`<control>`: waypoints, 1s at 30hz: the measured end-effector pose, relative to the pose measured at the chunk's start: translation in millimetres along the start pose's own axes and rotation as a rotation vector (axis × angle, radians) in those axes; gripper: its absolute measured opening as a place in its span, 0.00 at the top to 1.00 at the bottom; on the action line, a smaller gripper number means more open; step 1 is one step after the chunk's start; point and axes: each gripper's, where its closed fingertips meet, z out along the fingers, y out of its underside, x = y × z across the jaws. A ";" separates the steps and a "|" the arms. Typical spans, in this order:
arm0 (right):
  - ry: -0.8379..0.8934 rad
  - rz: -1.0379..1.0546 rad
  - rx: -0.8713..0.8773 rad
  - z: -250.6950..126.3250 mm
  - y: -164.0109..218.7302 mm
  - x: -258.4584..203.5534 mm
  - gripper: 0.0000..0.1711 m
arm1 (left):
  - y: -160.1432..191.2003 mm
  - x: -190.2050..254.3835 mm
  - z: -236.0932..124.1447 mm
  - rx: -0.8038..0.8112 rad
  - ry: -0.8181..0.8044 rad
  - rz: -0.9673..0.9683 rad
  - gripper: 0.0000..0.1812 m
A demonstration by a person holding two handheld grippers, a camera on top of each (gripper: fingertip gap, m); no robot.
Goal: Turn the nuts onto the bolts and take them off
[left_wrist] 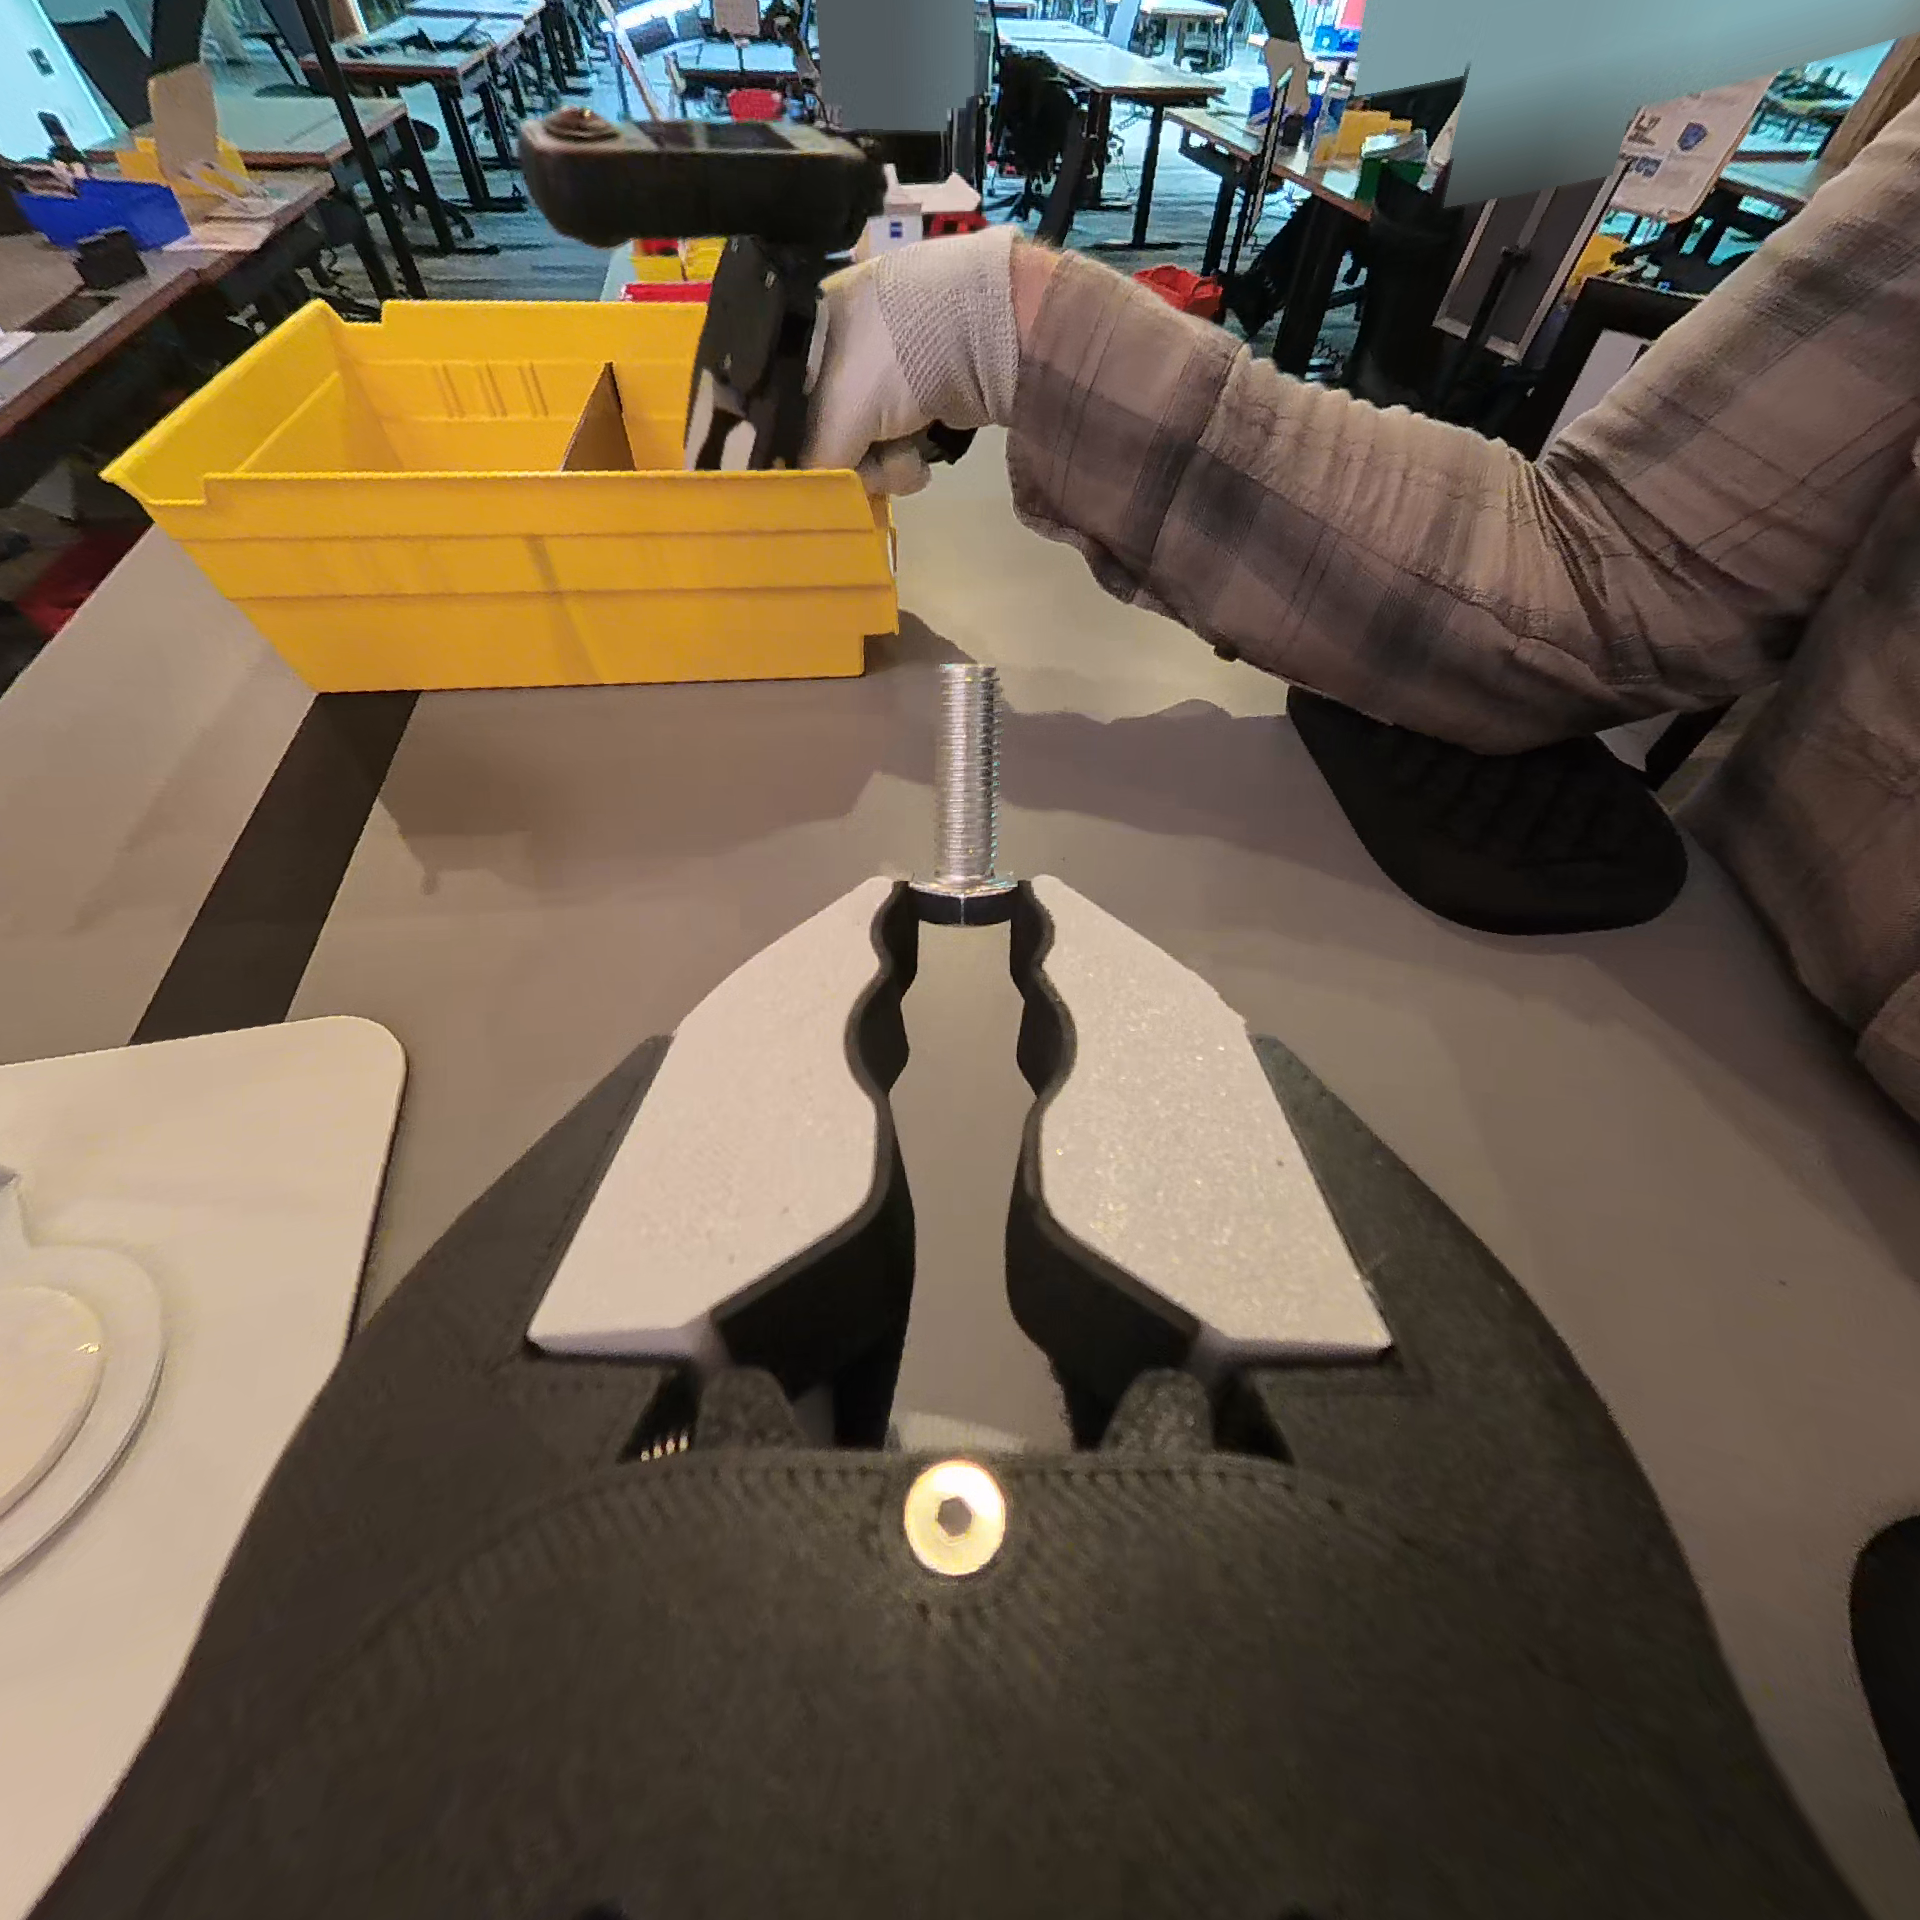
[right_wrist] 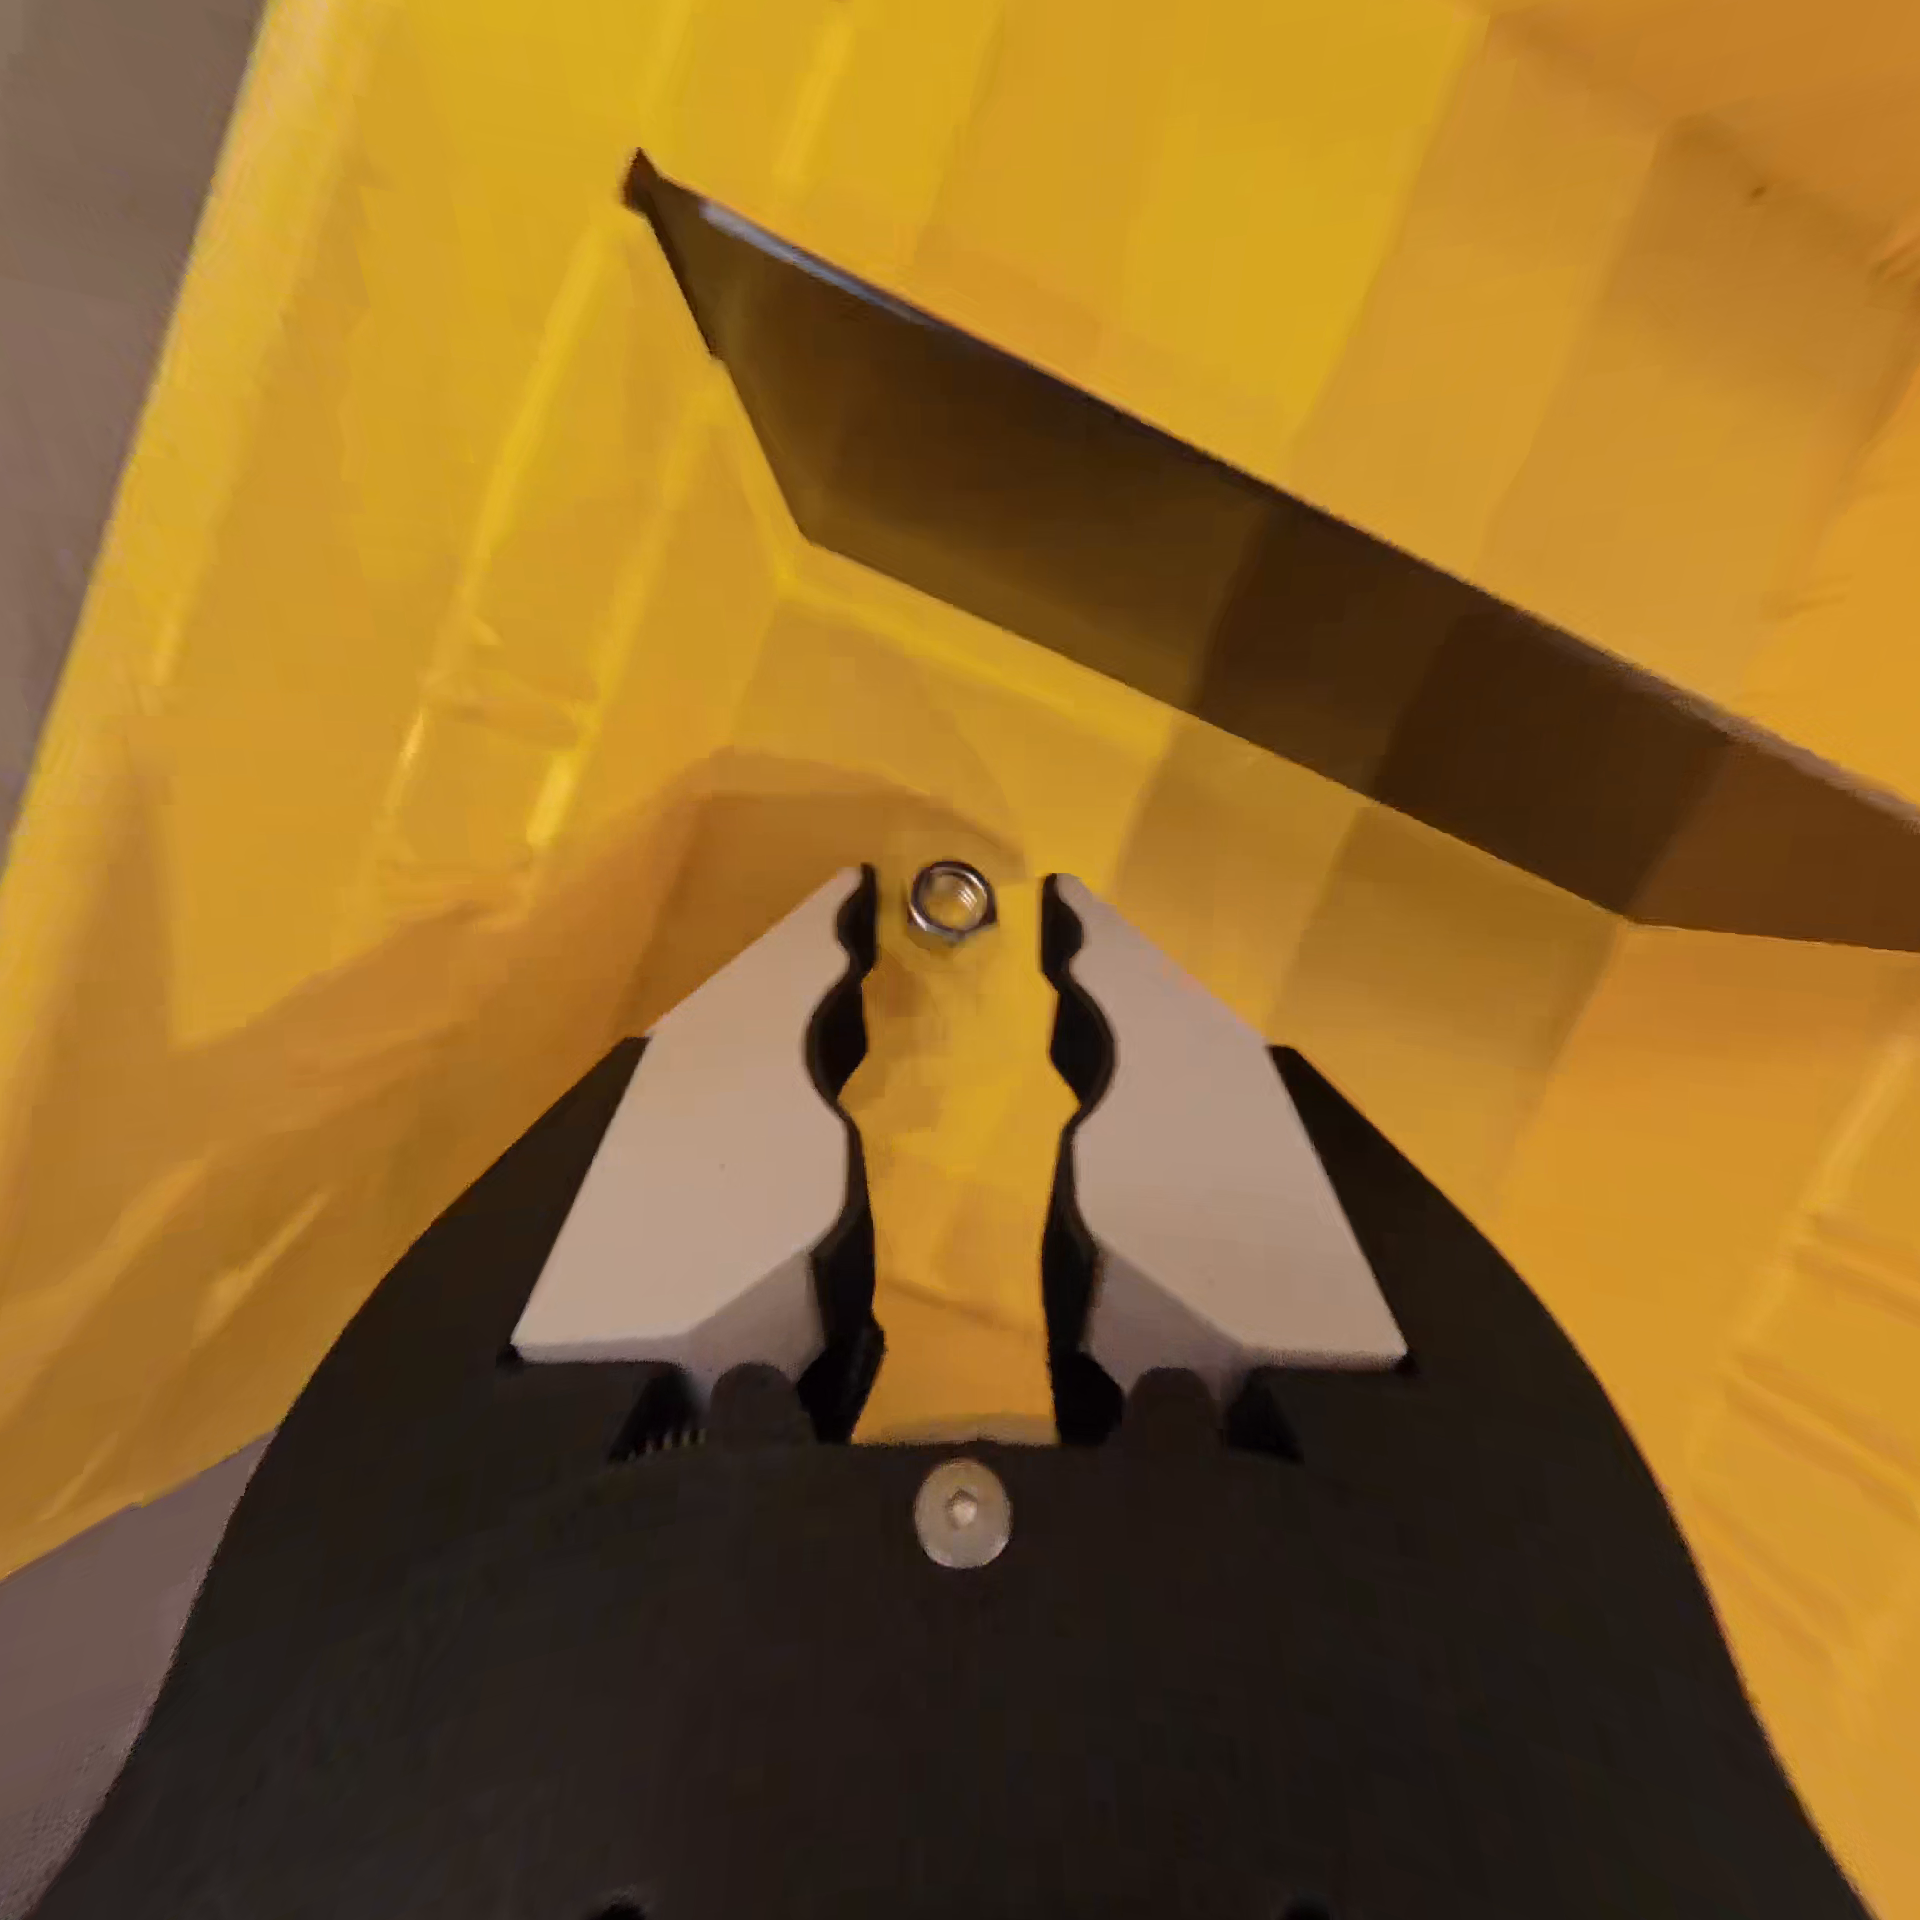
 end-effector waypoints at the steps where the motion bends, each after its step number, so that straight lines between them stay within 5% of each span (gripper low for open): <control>1: 0.029 -0.009 -0.002 -4.4 -1.1 3.2 0.78 | -0.2 -2.3 -0.7 0.001 -0.015 0.001 0.90; 5: 0.150 -0.047 0.127 -56.1 -28.5 12.2 0.72 | -7.8 -11.8 -3.0 0.032 -0.080 0.008 0.90; 7: 0.121 -0.105 0.328 -103.8 -63.7 -9.4 0.75 | -14.3 -18.5 -3.5 0.053 -0.135 0.026 0.90; 12: -0.289 -0.448 0.751 -194.3 -137.0 -166.7 0.82 | -41.3 -54.3 -13.3 0.072 -0.486 0.149 0.90; 18: -0.495 -0.547 0.790 -174.0 -174.9 -269.4 0.78 | -55.4 -78.2 -25.0 -0.084 -0.904 0.471 0.90; 26: -0.614 -0.553 0.878 -174.0 -184.6 -300.2 0.95 | -66.3 -76.5 -22.9 -0.024 -0.958 0.475 0.90; 30: -0.616 -0.559 0.873 -171.0 -183.4 -298.6 0.89 | -69.9 -75.7 -24.4 0.036 -0.947 0.433 0.90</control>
